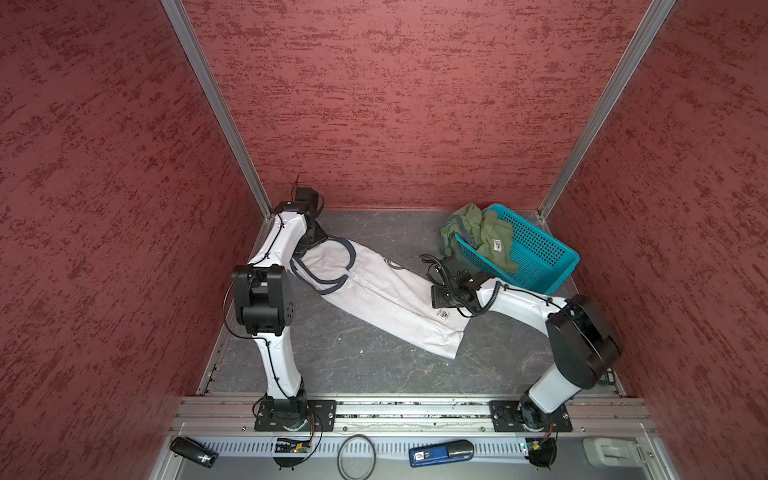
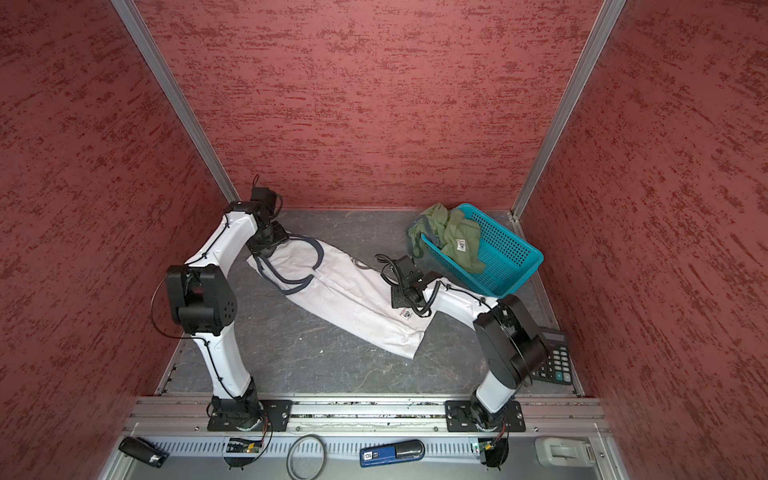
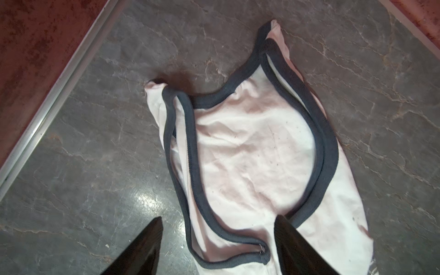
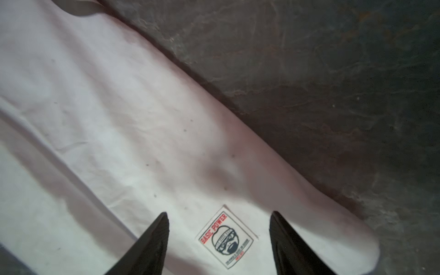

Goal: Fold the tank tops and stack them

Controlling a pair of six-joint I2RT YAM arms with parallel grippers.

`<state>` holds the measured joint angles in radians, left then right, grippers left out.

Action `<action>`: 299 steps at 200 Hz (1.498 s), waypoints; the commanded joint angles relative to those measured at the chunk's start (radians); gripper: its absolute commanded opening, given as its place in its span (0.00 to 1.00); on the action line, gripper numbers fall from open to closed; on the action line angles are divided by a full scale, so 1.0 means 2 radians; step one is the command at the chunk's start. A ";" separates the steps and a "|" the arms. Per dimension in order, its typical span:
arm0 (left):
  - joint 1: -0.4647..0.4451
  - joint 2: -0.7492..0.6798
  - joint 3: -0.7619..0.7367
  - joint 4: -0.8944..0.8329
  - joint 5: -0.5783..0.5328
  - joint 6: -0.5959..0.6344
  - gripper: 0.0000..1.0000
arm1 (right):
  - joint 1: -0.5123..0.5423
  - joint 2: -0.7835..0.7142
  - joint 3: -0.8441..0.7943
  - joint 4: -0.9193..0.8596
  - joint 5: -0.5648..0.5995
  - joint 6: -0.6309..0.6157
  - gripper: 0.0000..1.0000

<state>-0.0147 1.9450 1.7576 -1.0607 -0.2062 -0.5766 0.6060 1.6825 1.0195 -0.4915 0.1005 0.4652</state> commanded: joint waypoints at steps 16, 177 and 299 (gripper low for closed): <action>0.001 -0.002 -0.090 0.057 0.046 -0.024 0.69 | 0.002 0.031 0.005 0.006 0.005 -0.018 0.69; -0.054 0.199 0.135 0.058 0.067 0.102 0.52 | 0.184 -0.029 -0.100 0.057 -0.108 0.157 0.68; -0.104 0.110 0.049 -0.011 0.013 -0.029 0.53 | 0.185 -0.060 -0.076 0.058 -0.040 0.137 0.69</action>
<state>-0.2092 2.1258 1.8816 -1.0817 -0.1738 -0.5800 0.9752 1.5726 0.8612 -0.3710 -0.0177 0.7330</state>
